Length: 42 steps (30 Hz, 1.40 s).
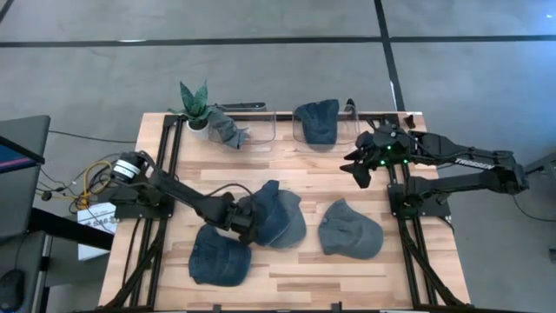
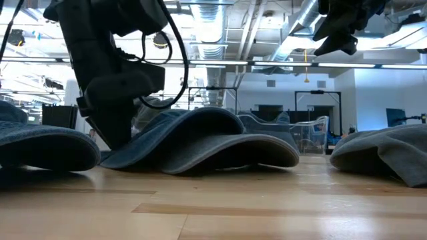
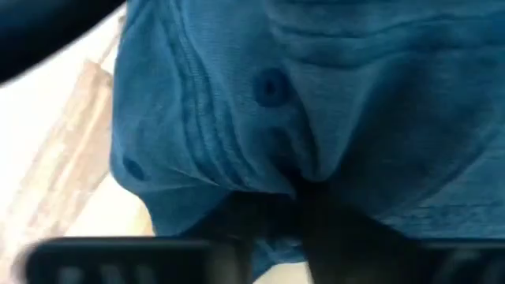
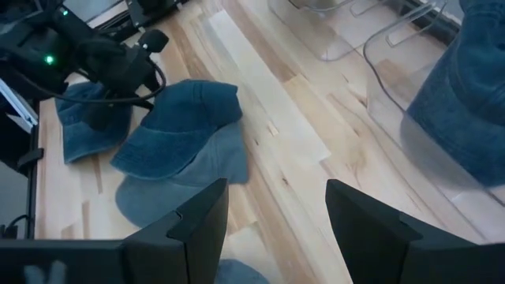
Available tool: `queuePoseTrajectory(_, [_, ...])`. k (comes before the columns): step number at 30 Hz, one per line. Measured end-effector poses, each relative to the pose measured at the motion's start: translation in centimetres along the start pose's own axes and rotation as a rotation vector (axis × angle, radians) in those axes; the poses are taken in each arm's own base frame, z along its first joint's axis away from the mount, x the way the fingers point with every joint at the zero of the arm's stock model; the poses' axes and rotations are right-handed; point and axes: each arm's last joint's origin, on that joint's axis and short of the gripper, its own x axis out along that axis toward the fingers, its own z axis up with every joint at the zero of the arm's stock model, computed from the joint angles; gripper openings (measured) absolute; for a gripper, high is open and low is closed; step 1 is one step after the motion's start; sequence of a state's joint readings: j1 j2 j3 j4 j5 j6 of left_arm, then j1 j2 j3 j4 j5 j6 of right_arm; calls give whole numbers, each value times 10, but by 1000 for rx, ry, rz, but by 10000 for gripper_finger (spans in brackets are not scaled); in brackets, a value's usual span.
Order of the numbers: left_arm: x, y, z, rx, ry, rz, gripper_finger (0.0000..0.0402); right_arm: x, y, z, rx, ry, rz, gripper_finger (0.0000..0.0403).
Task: Pick & Place hat
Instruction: Put the top blue cap into the right transparent bin
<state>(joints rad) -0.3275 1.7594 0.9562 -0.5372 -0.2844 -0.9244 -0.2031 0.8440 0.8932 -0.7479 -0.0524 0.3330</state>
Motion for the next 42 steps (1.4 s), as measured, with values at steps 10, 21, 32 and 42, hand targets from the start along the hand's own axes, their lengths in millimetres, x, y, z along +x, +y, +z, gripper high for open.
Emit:
queuePoseTrajectory(10, [-82, -10, 35, -4, -156, 46, 2, 7, 1, 3, 0, 1, 1, 205])
queuePoseTrajectory(21, [-193, -19, 88, 193, -524, 101, 1, 47, 8, 21, -74, -6, 129, 213])
queuePoseTrajectory(32, [-263, -23, 101, 598, -698, 197, 0, 93, 2, 41, -96, -39, 353, 254])
queuePoseTrajectory(42, [-299, -26, 94, 620, -803, 193, 0, 124, -34, 44, -132, -323, 619, 256])
